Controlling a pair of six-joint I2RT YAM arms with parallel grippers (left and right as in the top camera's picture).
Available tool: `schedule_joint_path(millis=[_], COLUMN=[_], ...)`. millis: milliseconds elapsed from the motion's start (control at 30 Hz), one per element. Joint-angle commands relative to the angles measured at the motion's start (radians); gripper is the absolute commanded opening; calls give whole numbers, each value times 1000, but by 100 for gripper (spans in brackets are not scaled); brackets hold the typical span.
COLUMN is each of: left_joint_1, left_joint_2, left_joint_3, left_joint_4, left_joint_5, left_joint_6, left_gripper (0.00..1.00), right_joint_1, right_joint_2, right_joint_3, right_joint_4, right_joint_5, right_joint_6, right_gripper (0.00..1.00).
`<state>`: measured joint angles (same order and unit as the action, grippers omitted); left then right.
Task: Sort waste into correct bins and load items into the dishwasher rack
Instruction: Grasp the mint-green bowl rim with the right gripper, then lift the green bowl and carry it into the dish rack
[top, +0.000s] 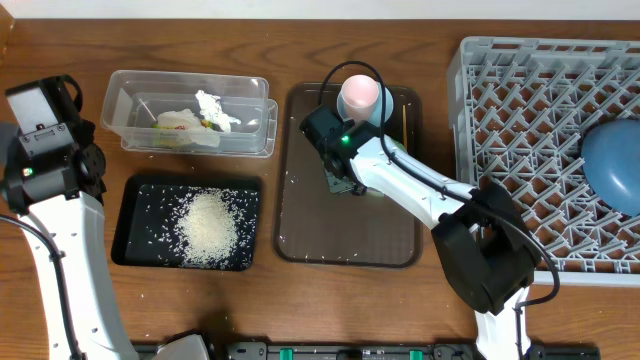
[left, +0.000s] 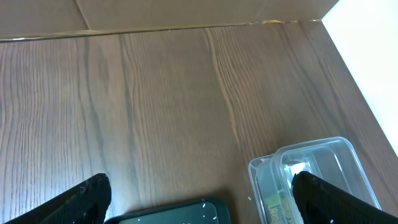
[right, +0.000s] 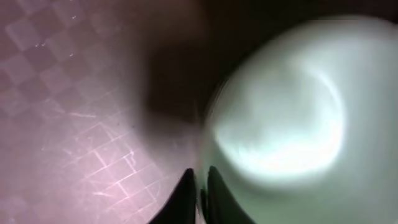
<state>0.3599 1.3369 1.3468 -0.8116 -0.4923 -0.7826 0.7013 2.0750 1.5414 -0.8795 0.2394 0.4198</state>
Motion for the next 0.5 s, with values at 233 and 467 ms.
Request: schedule_joint_path(millis=[233,467], left_joint_1=[5,5], left_joint_2=[2,2], left_joint_3=[3,3], left_joint_4=[-3,-3], left_joint_5=[-2,-2], left_joint_6=[-5,-4], left_gripper=[95,95], right_joint_1=[11,-70], right_joint_2=[-38,-261], right_joint_3=[24,109], right_joint_4=[-36,-129], right_joint_5=[-79,-92], right_joint_6=[14,13], right_gripper=[1,1])
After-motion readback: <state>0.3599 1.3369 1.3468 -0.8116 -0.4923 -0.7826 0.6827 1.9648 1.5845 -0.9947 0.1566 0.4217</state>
